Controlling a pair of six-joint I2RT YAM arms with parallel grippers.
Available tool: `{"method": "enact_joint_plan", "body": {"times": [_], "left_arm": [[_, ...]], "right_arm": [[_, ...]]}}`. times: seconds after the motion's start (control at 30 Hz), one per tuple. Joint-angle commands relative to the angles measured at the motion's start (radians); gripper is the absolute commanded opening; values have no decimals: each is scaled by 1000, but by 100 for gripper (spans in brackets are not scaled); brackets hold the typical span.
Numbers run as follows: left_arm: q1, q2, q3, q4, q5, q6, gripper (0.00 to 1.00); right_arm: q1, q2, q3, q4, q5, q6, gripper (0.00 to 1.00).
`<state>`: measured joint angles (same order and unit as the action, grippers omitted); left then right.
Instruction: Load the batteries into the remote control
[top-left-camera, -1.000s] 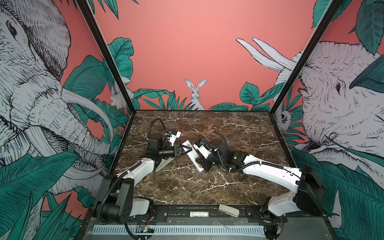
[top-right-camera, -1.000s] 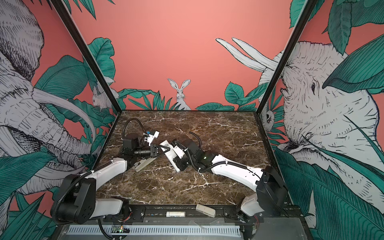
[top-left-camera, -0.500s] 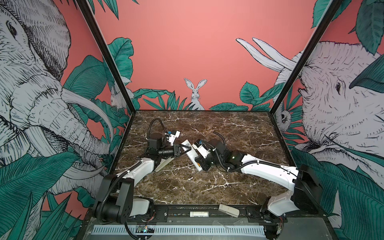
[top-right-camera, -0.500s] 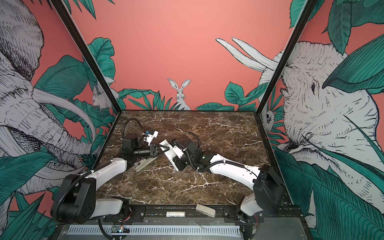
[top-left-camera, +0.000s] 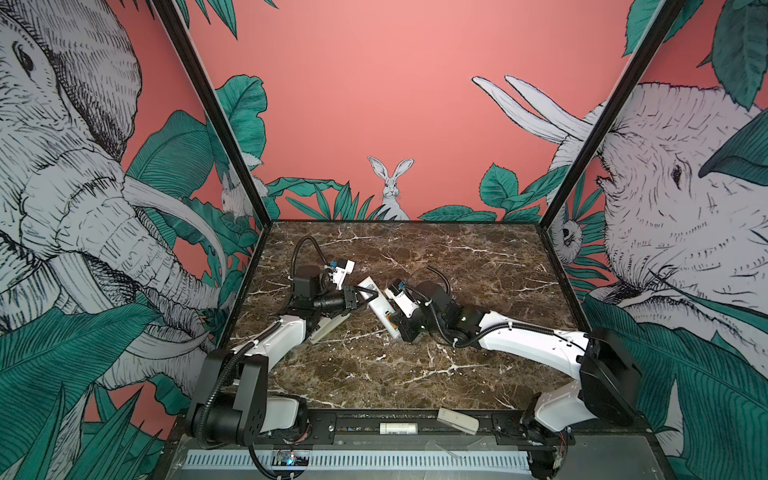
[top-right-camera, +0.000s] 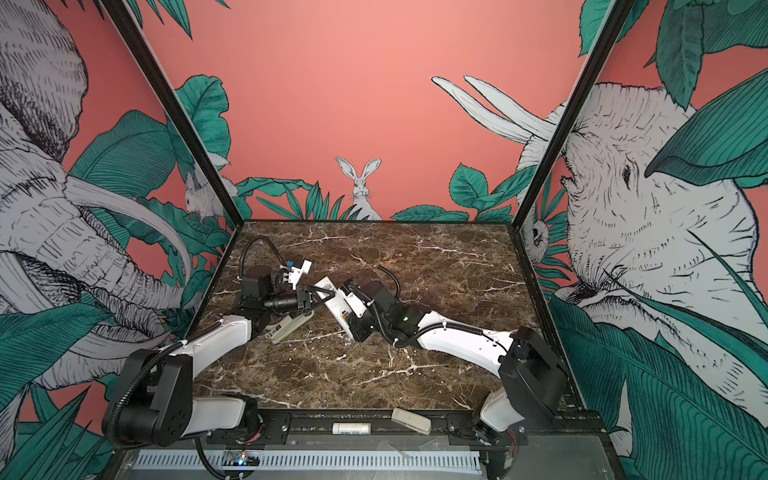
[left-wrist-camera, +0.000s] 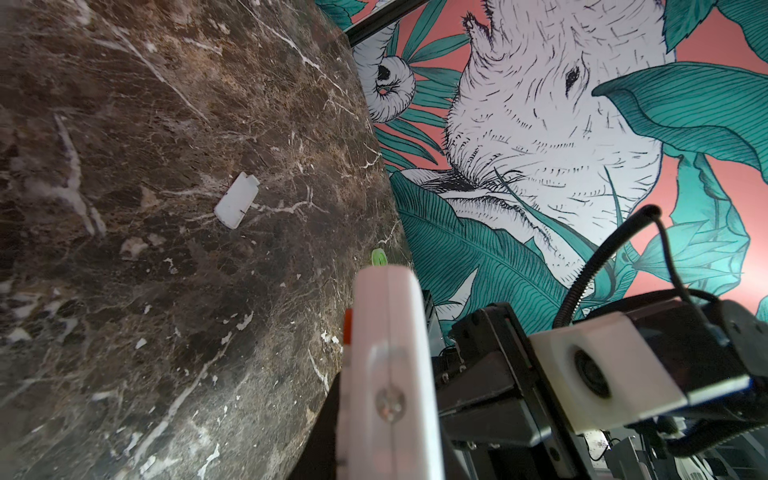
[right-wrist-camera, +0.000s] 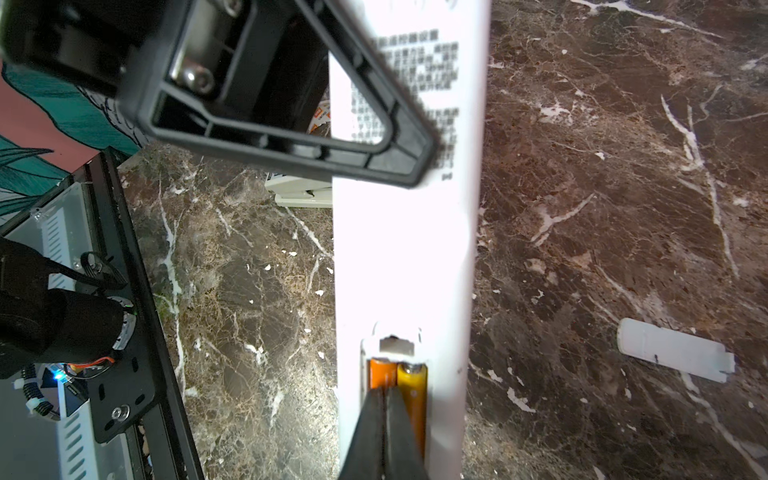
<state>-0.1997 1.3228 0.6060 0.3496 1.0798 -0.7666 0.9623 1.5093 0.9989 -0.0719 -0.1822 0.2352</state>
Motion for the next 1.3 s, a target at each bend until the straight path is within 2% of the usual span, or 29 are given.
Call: {"method": "enact_joint_plan", "body": {"times": [0.0, 0.5, 0.73, 0.93, 1.0, 1.1, 1.27], "left_arm": [[0, -58, 22, 125, 96, -72, 0], [5, -56, 24, 155, 98, -92, 0], [5, -45, 26, 130, 98, -74, 0], [3, -41, 38, 58, 89, -24, 0], [4, -40, 37, 60, 91, -26, 0], [-8, -48, 36, 59, 99, -23, 0], [-58, -71, 58, -20, 114, 47, 0]], "right_arm": [[9, 52, -44, -122, 8, 0, 2], [25, -5, -96, -248, 33, -37, 3], [24, -98, -81, -291, 84, -46, 5], [21, -191, -56, -312, 77, -44, 7], [16, -219, -53, -310, 65, -43, 12], [-3, -250, -49, -303, 20, -34, 26], [-80, -295, -62, -260, -152, -1, 50]]}}
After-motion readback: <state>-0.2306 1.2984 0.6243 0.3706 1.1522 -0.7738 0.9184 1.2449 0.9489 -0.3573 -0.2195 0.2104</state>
